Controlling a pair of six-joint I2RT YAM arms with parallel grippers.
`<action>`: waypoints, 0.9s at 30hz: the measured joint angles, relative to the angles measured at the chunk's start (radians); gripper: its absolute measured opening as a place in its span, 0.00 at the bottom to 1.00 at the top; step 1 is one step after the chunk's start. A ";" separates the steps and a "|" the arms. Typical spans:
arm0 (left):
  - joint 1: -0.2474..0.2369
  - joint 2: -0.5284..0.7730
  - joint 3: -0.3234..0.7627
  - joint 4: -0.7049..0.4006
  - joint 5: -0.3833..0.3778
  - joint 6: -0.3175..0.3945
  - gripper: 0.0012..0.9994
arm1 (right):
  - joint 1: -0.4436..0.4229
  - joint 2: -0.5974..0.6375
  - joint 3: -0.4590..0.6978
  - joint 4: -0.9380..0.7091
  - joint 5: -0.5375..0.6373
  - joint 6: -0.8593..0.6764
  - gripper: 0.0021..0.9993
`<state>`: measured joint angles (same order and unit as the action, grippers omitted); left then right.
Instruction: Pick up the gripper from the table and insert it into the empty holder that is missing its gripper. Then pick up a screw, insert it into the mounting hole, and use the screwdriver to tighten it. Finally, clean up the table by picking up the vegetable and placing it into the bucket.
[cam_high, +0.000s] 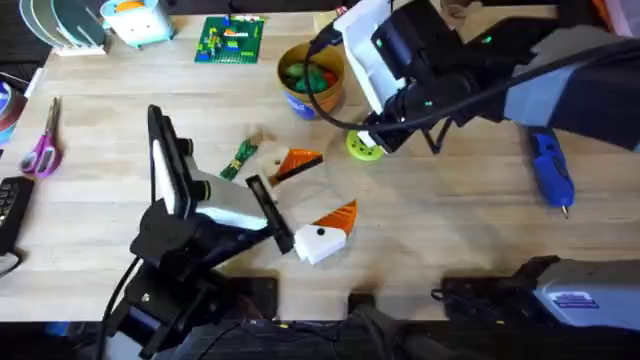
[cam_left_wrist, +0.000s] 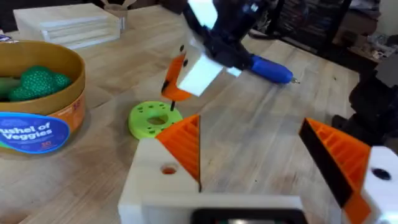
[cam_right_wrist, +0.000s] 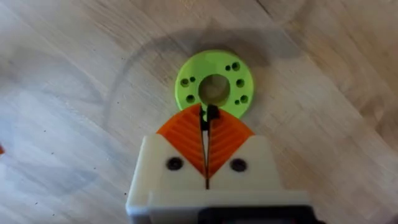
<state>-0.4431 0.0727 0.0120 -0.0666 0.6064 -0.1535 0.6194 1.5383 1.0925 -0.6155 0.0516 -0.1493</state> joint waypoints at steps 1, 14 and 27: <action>0.000 0.000 0.000 0.000 0.000 0.000 0.99 | 0.000 -0.006 0.026 -0.027 0.000 0.000 0.00; 0.000 0.000 0.000 0.000 0.000 0.000 0.99 | 0.033 -0.002 0.442 -0.382 -0.049 -0.005 0.00; 0.000 0.000 0.000 0.000 0.060 0.081 0.99 | 0.239 0.088 0.668 -0.504 -0.097 0.001 0.00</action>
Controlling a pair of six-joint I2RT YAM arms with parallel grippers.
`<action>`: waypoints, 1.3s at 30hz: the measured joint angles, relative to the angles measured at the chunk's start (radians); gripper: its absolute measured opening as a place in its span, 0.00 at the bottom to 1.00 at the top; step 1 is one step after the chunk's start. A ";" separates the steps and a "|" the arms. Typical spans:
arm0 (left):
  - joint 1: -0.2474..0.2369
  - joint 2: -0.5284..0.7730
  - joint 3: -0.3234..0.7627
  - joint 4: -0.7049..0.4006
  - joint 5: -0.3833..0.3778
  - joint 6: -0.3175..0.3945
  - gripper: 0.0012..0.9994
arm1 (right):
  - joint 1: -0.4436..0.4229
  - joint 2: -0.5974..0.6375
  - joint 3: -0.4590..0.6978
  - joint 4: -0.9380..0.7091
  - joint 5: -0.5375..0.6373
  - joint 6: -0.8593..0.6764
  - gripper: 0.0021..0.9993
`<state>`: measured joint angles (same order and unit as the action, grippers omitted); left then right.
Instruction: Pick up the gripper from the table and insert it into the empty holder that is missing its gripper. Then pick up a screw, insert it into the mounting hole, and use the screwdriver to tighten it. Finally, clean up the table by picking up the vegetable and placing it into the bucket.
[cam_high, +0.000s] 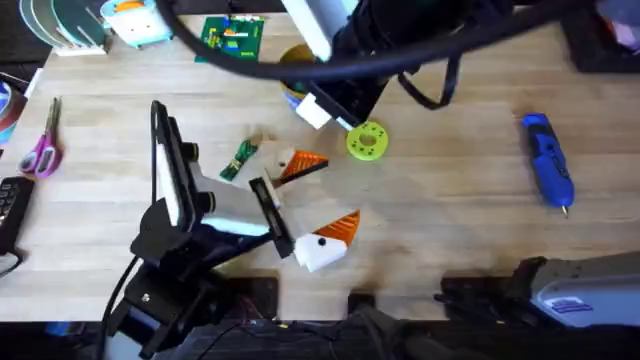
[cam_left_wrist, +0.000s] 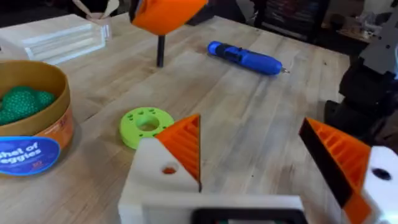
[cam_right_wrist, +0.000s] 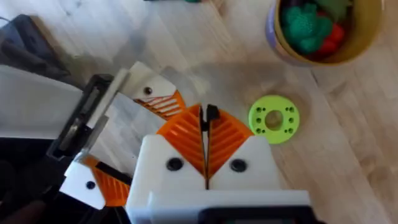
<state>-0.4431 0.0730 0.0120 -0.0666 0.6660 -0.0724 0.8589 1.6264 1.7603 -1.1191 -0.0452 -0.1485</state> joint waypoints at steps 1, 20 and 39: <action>0.000 0.000 0.000 0.000 0.009 0.011 0.99 | 0.016 0.000 0.000 0.000 -0.001 0.005 0.00; 0.000 0.000 0.000 -0.002 0.049 0.057 0.99 | 0.136 0.041 0.005 0.022 -0.009 0.057 0.00; 0.000 0.000 0.000 -0.002 0.049 0.057 0.99 | 0.136 0.092 0.005 0.023 -0.053 0.082 0.00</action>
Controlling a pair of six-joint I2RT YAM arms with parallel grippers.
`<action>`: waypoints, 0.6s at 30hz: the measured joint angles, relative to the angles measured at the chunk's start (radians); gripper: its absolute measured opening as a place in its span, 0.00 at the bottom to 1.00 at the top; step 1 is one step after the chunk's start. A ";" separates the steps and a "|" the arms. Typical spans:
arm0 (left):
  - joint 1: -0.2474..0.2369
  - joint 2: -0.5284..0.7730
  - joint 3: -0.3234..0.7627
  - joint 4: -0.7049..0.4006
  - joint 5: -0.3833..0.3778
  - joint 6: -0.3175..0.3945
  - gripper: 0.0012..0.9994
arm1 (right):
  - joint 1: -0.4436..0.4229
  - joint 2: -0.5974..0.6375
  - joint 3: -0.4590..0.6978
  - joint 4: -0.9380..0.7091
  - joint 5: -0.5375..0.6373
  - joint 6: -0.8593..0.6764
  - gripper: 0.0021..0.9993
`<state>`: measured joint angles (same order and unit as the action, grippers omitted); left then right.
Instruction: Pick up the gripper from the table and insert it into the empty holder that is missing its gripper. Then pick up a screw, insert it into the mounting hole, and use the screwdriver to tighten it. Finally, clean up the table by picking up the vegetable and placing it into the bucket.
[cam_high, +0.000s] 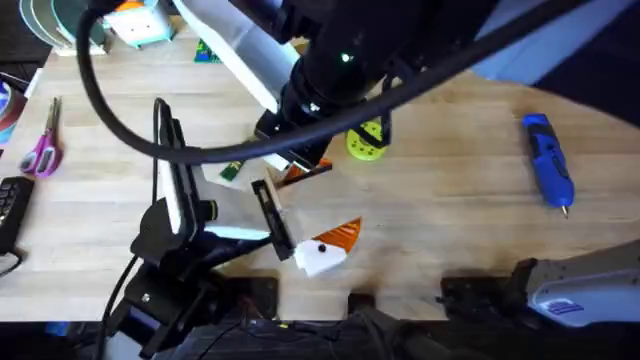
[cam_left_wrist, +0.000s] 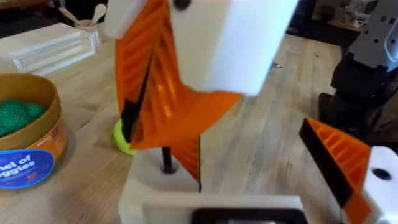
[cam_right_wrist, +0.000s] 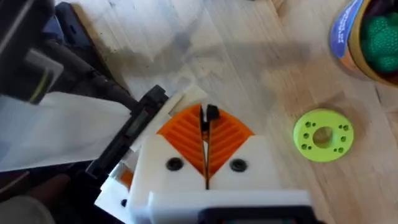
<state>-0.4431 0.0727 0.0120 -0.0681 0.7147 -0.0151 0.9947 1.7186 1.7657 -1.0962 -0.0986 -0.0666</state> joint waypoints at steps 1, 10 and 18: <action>0.000 0.000 0.000 0.000 0.000 0.000 0.99 | 0.000 0.003 0.000 0.000 0.000 0.000 0.00; 0.000 0.000 0.000 0.000 0.000 0.000 0.99 | 0.000 0.020 0.000 -0.001 0.000 0.007 0.00; 0.000 0.000 0.000 0.000 0.000 0.000 0.99 | 0.000 0.031 0.000 -0.004 -0.013 0.008 0.00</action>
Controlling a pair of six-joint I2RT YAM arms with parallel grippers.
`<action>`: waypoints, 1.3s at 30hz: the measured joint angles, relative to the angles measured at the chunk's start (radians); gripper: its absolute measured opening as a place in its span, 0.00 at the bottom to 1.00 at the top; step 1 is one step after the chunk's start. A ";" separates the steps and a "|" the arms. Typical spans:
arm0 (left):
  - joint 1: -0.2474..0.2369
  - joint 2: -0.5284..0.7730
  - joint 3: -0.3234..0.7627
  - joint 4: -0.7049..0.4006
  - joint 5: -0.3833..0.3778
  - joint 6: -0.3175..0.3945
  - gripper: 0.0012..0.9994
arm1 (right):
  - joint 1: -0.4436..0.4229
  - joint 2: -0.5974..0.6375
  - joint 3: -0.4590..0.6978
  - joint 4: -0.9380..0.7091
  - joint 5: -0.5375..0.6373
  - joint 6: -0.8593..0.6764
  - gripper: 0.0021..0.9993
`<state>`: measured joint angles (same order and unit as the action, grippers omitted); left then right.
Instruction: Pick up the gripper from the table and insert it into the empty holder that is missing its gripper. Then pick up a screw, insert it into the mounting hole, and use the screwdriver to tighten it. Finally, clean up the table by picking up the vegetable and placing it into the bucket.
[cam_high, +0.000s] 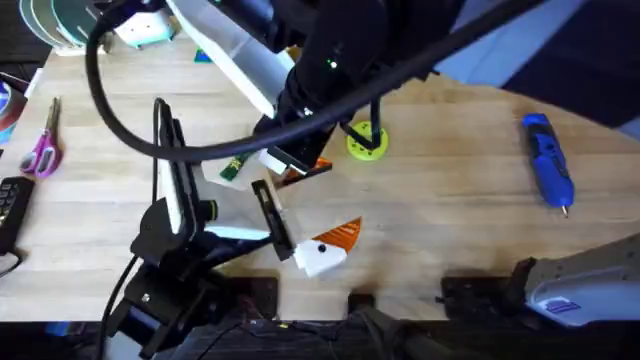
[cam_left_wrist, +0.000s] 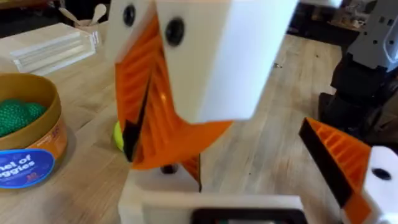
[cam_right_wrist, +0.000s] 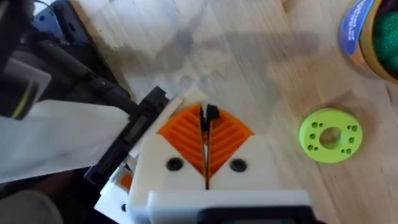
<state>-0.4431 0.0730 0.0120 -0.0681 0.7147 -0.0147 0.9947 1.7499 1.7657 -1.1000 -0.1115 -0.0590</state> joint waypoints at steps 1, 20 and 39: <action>0.000 0.000 0.000 0.000 0.000 0.000 0.99 | 0.000 0.000 0.000 0.000 -0.002 0.000 0.01; 0.000 0.000 0.000 -0.003 0.000 0.000 0.99 | -0.037 -0.155 0.000 -0.094 -0.011 0.006 0.88; 0.000 0.000 0.000 -0.003 0.000 0.000 0.91 | -0.095 -0.572 0.002 -0.478 -0.010 0.012 0.89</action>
<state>-0.4427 0.0727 0.0120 -0.0708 0.7150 -0.0144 0.9001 1.1781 1.7672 -1.5780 -0.1215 -0.0475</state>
